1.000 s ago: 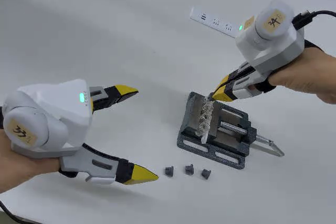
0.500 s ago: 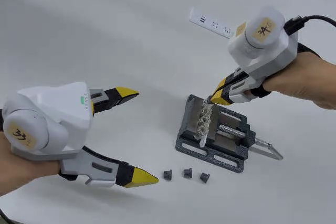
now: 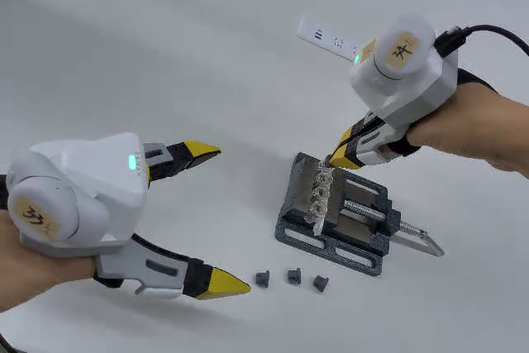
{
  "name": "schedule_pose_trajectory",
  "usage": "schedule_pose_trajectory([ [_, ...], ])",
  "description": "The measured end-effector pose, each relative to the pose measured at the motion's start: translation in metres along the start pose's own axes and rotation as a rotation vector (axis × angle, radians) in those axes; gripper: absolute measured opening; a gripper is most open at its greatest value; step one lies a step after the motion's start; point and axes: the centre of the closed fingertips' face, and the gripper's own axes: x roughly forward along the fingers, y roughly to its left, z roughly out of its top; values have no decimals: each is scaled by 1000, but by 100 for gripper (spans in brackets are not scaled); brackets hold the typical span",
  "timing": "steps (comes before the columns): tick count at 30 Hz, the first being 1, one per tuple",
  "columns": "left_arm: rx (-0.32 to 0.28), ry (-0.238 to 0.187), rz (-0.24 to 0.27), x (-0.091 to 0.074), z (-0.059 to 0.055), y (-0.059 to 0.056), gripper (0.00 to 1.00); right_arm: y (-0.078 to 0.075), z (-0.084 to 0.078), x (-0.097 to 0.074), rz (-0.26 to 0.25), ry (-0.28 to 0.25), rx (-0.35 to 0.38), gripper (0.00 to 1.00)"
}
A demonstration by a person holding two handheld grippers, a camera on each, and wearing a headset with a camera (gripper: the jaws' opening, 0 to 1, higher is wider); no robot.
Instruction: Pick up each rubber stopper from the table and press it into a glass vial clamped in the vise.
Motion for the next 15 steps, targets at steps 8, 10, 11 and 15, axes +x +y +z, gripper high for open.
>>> schedule_pose_trajectory([
  [8, -1, -4, 4, 0, 1, 1, 93, 1, 1, 1, 6, 26, 5, 0],
  [10, 0, -5, 4, 0, 1, 1, 93, 1, 1, 1, 10, 30, 9, 0],
  [11, 0, -6, 4, 0, 2, 1, 93, 0, 1, 1, 10, 30, 12, 0],
  [15, 0, -7, 5, 0, 2, 1, 93, 0, -1, 1, 12, 32, 20, 0],
])
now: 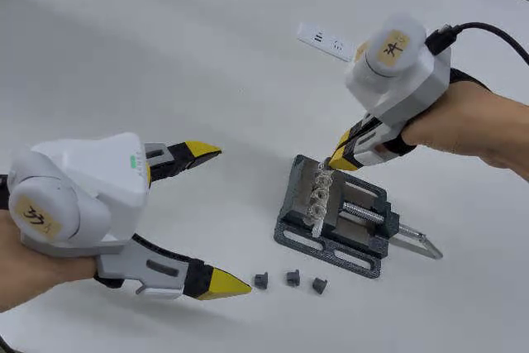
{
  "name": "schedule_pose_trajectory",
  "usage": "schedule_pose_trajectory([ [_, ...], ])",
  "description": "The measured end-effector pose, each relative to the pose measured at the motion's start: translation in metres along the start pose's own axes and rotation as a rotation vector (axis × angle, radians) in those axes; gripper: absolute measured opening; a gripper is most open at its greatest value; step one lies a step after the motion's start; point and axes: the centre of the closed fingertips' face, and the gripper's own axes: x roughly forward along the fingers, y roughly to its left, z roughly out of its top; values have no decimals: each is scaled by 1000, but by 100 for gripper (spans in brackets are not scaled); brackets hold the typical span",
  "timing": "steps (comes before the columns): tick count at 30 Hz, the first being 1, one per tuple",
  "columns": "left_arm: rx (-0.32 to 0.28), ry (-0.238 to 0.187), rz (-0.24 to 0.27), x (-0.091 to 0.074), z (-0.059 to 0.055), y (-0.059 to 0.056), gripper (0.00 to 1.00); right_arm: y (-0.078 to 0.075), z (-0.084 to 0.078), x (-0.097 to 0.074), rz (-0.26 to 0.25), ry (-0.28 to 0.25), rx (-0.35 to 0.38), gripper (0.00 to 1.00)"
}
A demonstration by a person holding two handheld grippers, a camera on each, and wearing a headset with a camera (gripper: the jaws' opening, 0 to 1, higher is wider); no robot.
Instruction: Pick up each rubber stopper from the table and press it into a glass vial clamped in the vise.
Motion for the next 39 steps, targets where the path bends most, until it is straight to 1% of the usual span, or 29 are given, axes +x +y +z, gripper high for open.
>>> schedule_pose_trajectory([
  [7, -1, -5, 0, 1, 1, 0, 93, 1, 1, 0, -5, 6, 0, 0],
  [13, -1, -7, -1, 1, 2, 0, 93, 0, 0, 1, 4, 26, 4, 0],
  [18, 0, -8, 0, 2, 3, 1, 93, -1, 0, 2, 5, 32, 3, 0],
  [24, 2, -13, -3, 3, 5, 1, 93, 2, 0, 1, 14, 33, 13, 0],
  [36, 2, -16, -3, 4, 6, 0, 92, 7, 0, 1, -13, 41, 10, 0],
  [39, 3, -19, -4, 5, 7, -1, 93, 3, 1, 1, -12, 31, 20, 0],
])
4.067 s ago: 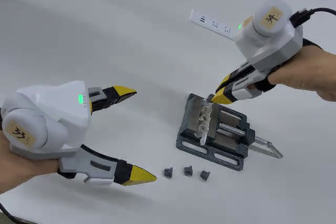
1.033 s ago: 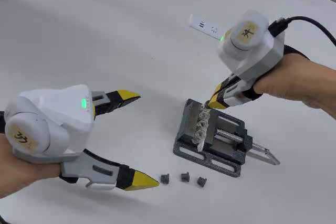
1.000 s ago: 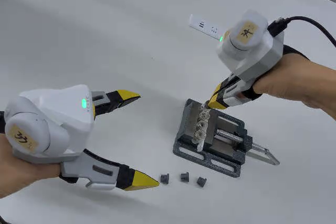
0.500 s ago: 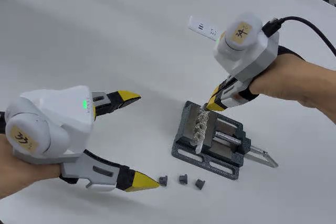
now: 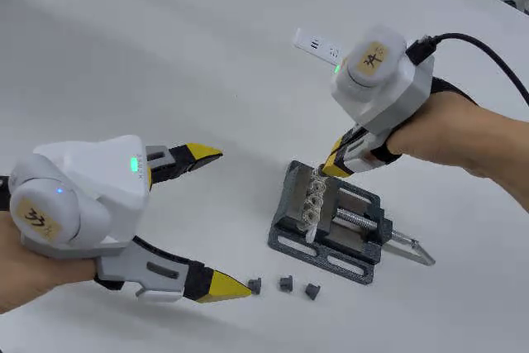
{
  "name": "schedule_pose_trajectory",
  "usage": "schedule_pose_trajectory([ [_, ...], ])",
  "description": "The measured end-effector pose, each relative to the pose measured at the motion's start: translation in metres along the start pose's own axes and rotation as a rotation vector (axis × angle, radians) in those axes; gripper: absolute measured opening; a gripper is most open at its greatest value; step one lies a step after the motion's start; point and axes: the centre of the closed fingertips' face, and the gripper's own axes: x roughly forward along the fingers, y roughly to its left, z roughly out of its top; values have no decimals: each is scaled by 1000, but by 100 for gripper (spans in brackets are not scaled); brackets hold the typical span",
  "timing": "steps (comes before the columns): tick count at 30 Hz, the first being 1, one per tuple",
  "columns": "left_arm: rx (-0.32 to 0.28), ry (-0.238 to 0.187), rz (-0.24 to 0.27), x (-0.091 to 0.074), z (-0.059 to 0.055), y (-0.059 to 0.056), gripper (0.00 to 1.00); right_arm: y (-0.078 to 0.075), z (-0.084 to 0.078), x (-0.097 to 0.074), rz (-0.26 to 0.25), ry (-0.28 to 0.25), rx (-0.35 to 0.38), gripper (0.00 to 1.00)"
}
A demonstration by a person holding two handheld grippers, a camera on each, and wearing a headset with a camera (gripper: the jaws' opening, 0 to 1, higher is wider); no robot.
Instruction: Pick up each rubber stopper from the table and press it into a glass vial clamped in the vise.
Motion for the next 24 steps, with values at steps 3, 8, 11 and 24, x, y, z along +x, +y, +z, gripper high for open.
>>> schedule_pose_trajectory([
  [3, 3, 2, -4, 1, 0, 0, 92, -1, 0, 0, 9, -12, 13, 0],
  [8, 5, 1, -7, 3, 1, -1, 92, 0, 0, 2, -7, 15, -18, 0],
  [11, 7, 1, -9, 3, 2, -1, 92, -2, 1, 2, -10, 18, -19, 0],
  [24, 27, -9, -17, 5, 12, -6, 92, -1, 2, 3, -59, 74, -76, 0],
])
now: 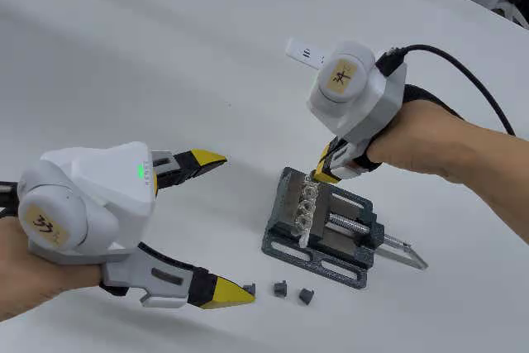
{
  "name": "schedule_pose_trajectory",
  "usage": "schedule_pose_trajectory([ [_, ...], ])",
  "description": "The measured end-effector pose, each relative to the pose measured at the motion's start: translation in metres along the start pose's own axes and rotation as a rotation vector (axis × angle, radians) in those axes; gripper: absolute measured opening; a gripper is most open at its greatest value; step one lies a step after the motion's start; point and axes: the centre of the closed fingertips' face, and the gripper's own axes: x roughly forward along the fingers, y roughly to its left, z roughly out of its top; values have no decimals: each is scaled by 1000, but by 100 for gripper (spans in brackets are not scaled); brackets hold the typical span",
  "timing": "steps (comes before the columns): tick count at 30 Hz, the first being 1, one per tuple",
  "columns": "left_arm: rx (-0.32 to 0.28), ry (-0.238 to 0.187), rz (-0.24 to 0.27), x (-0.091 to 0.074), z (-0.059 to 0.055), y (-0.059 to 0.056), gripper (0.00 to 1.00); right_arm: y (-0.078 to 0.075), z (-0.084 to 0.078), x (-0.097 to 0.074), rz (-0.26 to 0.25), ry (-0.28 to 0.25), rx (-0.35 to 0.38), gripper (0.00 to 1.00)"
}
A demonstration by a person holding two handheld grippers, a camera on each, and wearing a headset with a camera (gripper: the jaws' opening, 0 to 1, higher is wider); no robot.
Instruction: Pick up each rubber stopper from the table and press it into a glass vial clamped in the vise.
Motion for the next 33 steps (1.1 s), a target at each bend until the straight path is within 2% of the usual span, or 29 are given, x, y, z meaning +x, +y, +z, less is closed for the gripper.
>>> schedule_pose_trajectory([
  [1, 2, 0, -2, 0, 1, -1, 92, -1, 0, 0, -1, 1, 18, 0],
  [3, 10, -1, -3, -1, 4, -3, 92, -1, -1, 0, -18, 0, -2, 0],
  [8, 19, -4, -7, -5, 7, -8, 92, -1, -1, -1, 7, -54, 89, 0],
  [10, 21, 5, -9, -6, 6, -10, 92, 0, -2, -2, 9, -56, 72, 0],
  [13, 24, 10, -5, -9, 5, -12, 92, 1, -2, -3, 16, -60, 86, 0],
  [16, 19, 10, 4, -12, 6, -12, 92, 1, -2, -2, -1, -57, 43, 0],
  [25, 18, 10, 14, -14, 7, -13, 92, 0, 0, -3, -6, -92, 54, 0],
  [33, 15, 18, 16, -16, 4, -14, 92, -1, 0, -3, -10, -121, 72, 0],
])
